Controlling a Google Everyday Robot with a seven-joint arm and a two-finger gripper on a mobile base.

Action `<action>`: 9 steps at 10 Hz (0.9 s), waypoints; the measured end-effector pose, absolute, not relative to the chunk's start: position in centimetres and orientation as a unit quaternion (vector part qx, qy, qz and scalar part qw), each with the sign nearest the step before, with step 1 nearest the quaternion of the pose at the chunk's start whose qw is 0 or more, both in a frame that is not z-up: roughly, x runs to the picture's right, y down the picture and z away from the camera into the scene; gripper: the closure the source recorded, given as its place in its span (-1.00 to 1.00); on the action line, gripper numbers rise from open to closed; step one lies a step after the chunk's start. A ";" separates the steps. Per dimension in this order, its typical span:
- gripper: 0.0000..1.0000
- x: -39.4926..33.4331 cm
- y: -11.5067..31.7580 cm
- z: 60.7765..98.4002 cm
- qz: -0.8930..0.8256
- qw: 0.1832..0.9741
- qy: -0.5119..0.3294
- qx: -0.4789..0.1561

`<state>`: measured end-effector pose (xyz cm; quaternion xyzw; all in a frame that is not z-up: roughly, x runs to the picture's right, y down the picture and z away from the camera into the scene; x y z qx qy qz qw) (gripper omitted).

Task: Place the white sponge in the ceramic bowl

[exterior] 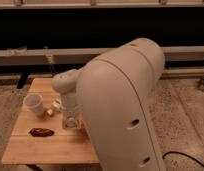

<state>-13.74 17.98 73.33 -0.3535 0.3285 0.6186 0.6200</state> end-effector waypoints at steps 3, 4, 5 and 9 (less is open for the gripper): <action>0.18 -12.1 16.6 73.5 0.628 0.611 0.323 -0.358; -0.03 -10.9 16.3 73.8 0.636 0.605 0.321 -0.356; -0.22 -10.0 16.1 74.3 0.642 0.599 0.321 -0.356; -0.92 -8.5 17.3 75.5 0.654 0.584 0.322 -0.358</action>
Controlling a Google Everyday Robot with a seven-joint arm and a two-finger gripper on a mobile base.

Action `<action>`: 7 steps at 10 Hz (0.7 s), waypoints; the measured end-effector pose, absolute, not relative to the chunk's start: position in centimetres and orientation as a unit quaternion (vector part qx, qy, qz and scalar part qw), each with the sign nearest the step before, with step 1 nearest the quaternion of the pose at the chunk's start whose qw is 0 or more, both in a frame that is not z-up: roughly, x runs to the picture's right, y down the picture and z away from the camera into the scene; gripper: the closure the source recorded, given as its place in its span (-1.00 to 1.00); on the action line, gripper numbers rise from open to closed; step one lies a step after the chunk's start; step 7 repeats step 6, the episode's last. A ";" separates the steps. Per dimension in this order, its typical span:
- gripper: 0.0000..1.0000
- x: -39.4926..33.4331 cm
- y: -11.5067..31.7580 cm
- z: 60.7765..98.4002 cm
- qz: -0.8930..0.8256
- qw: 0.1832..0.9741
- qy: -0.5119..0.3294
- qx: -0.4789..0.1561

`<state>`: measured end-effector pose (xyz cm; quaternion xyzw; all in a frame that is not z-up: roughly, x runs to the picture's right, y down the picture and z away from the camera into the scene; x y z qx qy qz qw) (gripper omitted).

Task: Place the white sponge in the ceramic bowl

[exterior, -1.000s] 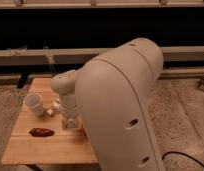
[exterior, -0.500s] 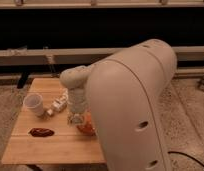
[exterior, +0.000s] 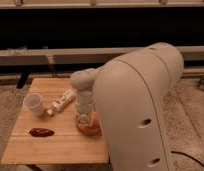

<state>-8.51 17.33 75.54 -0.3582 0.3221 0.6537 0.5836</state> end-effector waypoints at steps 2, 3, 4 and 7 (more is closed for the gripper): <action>-0.93 -8.5 16.9 75.4 0.655 0.582 0.321 -0.360; -0.93 -8.8 16.8 75.5 0.653 0.583 0.320 -0.361; -0.93 -8.8 16.8 75.6 0.653 0.583 0.320 -0.363; -0.93 -8.5 16.6 75.4 0.653 0.583 0.318 -0.364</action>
